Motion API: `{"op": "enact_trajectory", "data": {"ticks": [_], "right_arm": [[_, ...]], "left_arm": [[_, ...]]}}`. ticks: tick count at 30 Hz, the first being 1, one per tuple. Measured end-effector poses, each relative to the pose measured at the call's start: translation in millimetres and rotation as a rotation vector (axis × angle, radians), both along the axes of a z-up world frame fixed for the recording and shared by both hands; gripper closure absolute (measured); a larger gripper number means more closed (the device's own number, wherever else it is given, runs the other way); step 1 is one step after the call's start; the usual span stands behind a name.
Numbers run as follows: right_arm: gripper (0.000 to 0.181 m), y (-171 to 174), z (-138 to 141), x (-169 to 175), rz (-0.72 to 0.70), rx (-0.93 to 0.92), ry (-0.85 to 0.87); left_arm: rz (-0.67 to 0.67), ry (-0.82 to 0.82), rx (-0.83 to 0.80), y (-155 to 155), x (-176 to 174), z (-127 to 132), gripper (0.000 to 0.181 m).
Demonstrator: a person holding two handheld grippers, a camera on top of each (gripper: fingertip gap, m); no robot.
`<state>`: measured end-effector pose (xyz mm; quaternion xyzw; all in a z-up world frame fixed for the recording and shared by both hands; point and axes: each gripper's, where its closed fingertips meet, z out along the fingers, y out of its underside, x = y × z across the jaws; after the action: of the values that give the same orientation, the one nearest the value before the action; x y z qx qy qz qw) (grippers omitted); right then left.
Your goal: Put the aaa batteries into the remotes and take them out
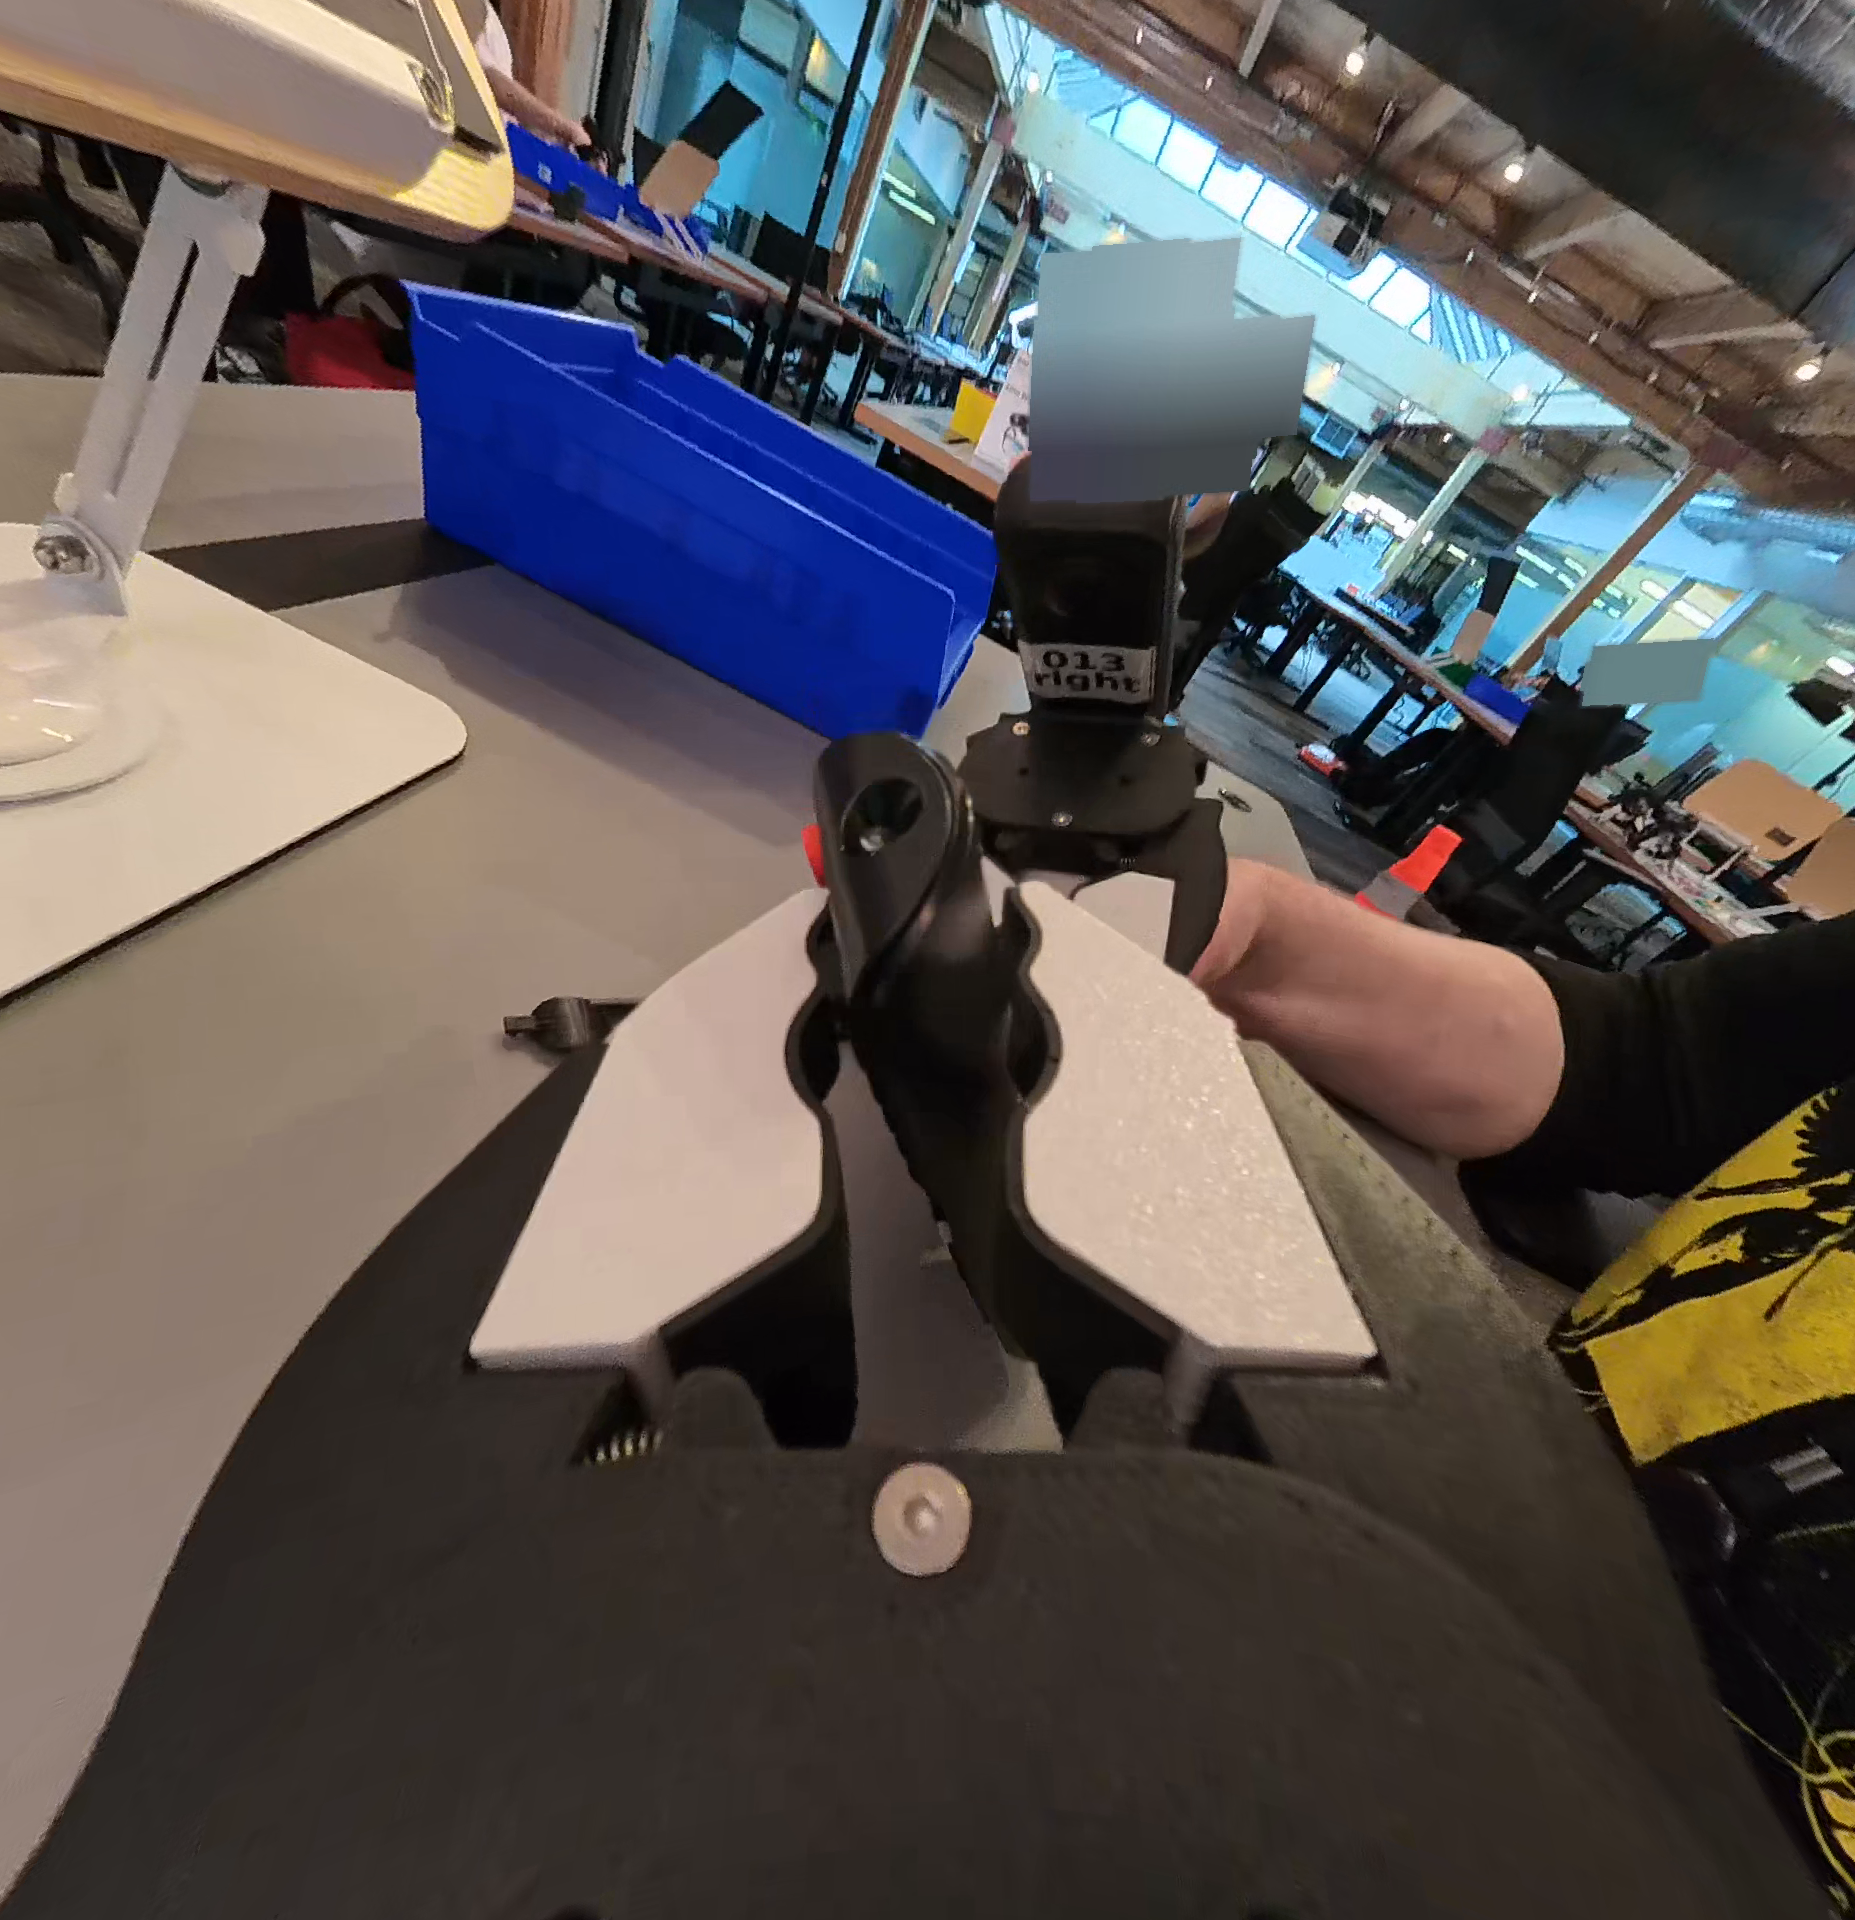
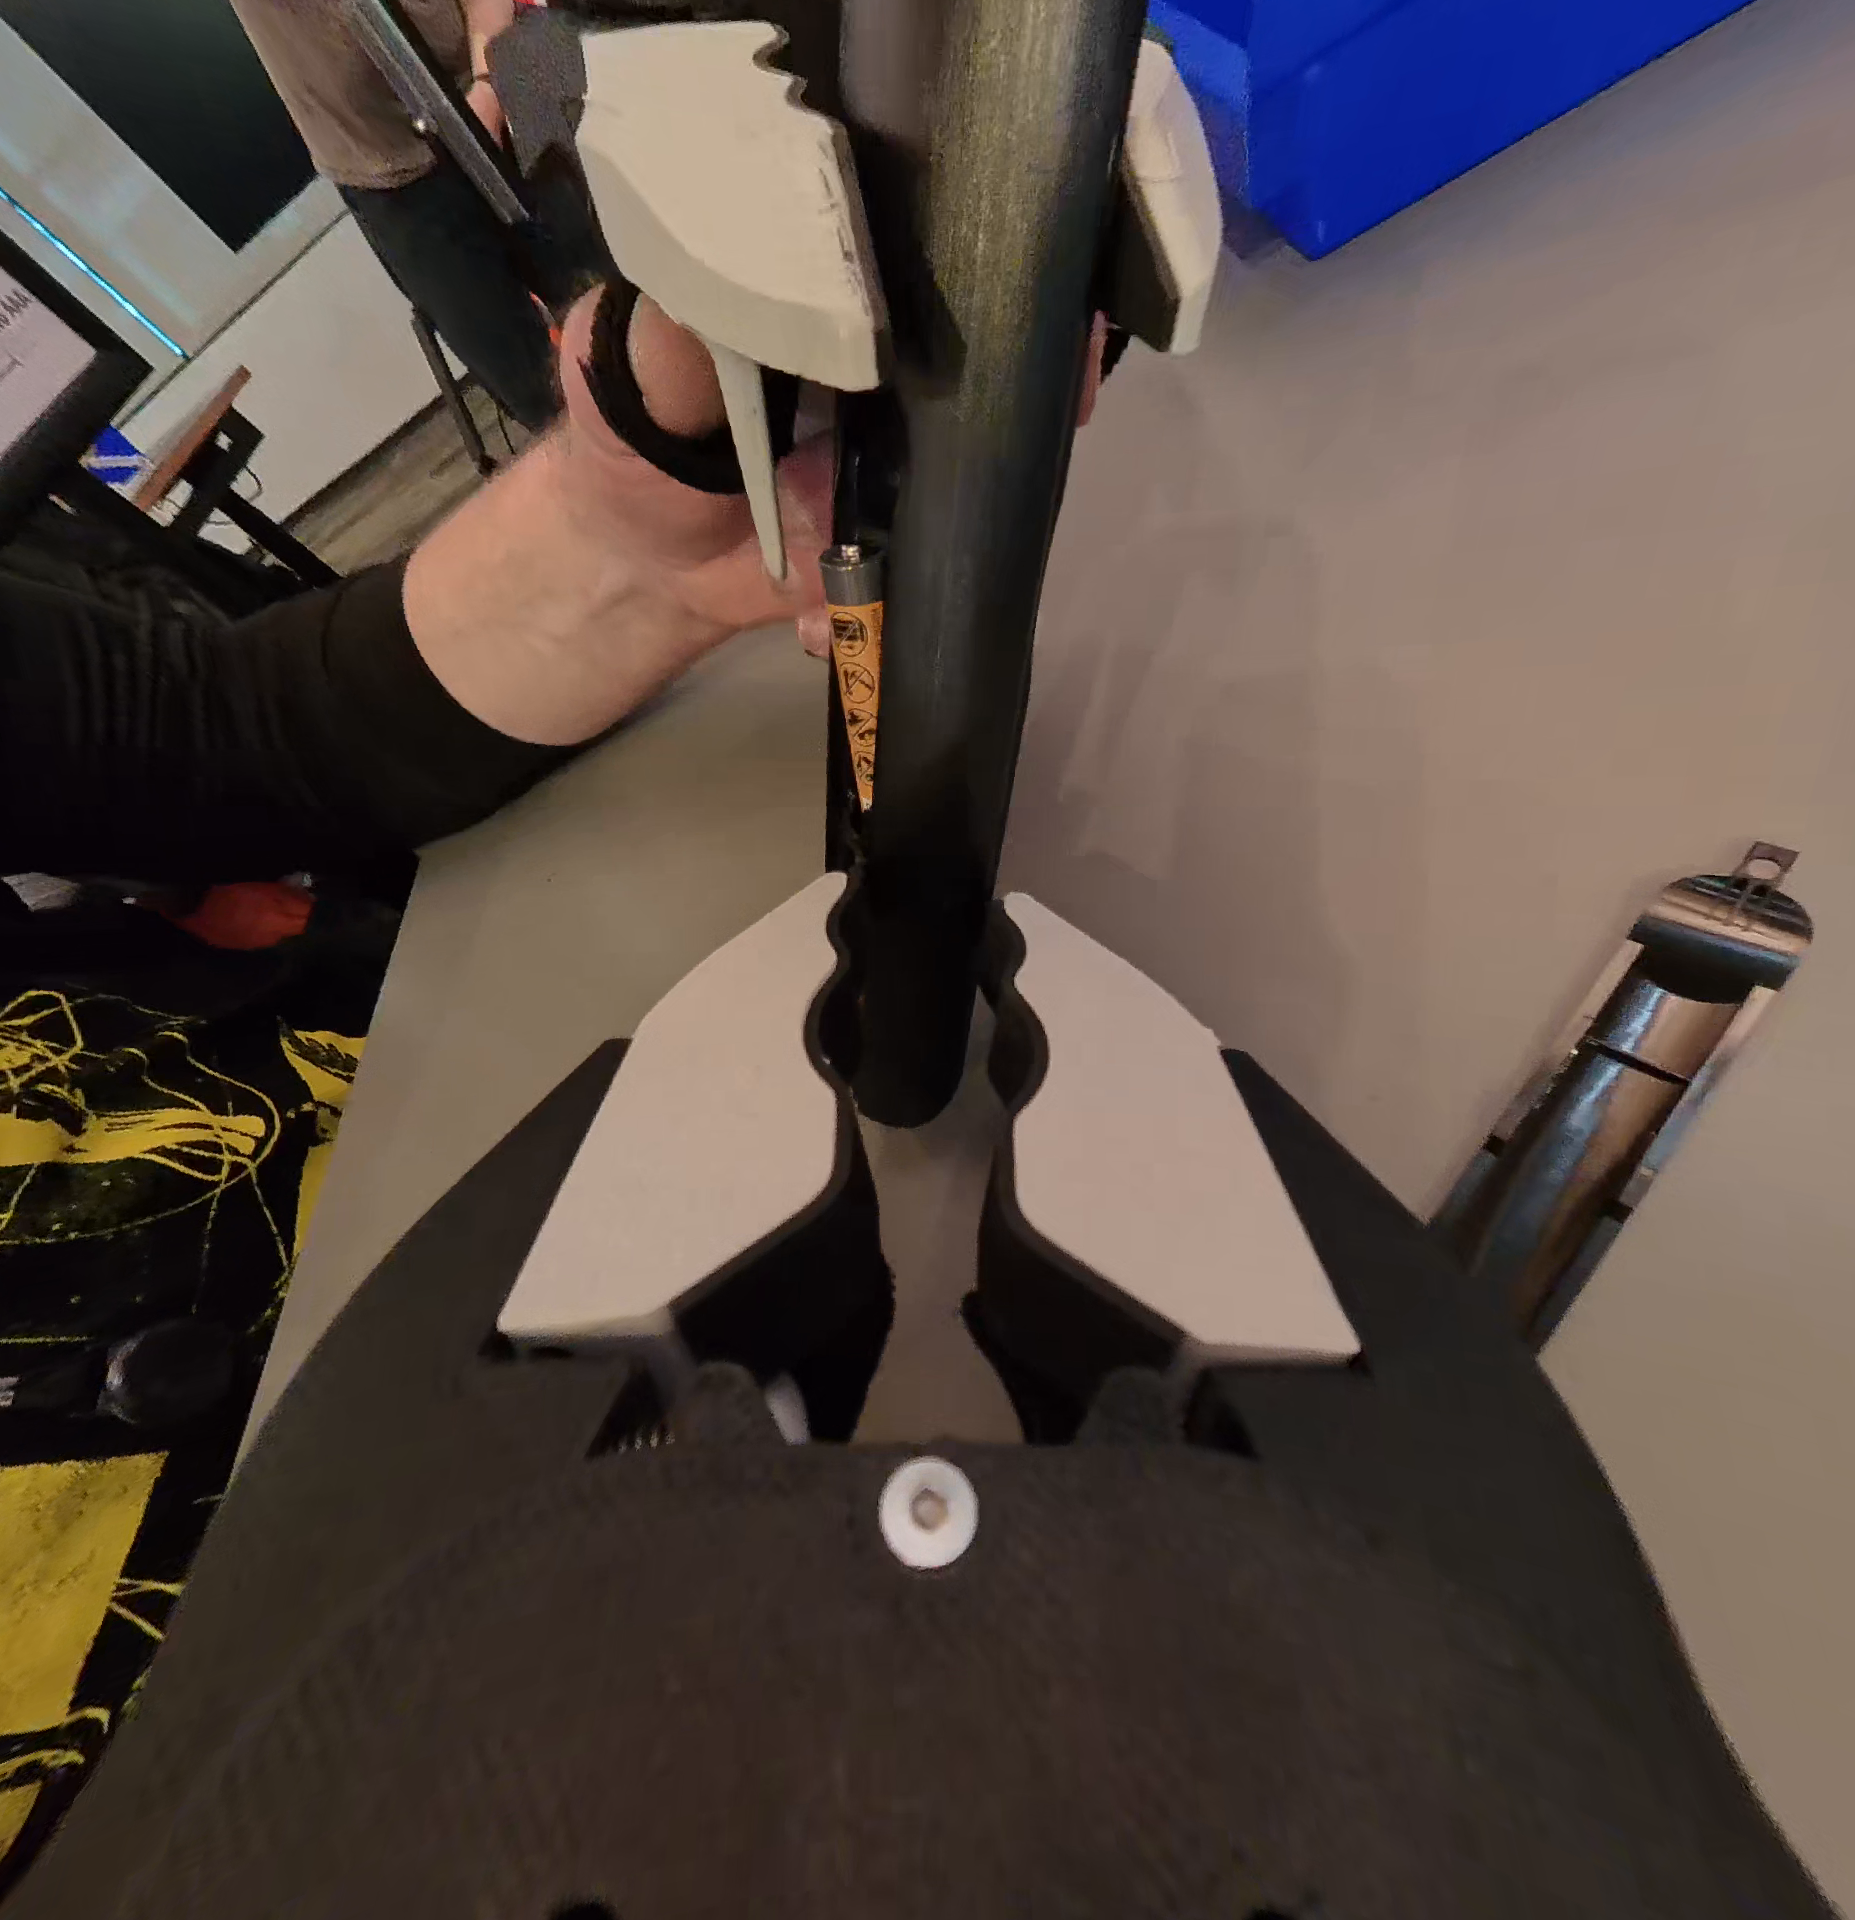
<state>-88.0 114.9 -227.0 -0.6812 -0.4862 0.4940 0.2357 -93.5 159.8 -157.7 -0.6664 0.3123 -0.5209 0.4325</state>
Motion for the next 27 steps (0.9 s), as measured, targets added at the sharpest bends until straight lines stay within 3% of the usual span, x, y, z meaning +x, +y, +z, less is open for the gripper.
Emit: {"op": "enact_trajectory", "data": {"ticks": [4,8,13,17,24,27], "right_arm": [[0.16,16.1,0.5,2.2,-0.091,0.065,-0.008],[0.14,23.7,32.2,0.1,-0.175,-0.044,0.143],[0.131,28.3,48.7,-7.7,-0.228,-0.145,0.166],[0.144,25.4,44.2,-6.4,-0.222,-0.214,0.12],[0.141,15.9,40.2,8.2,-0.191,-0.18,0.029],[0.138,10.6,22.3,16.6,-0.189,-0.152,-0.036]], "left_arm": [[0.073,0.047,0.078,3.4,2.0,5.5,0.155],[0.11,0.139,0.165,0.3,7.8,7.1,0.155],[0.117,0.192,0.219,-5.4,19.7,10.3,0.155],[0.127,0.223,0.245,-5.9,22.2,10.2,0.155],[0.178,0.217,0.228,4.6,16.9,8.3,0.154],[0.23,0.197,0.211,14.0,7.9,9.1,0.155]]}}
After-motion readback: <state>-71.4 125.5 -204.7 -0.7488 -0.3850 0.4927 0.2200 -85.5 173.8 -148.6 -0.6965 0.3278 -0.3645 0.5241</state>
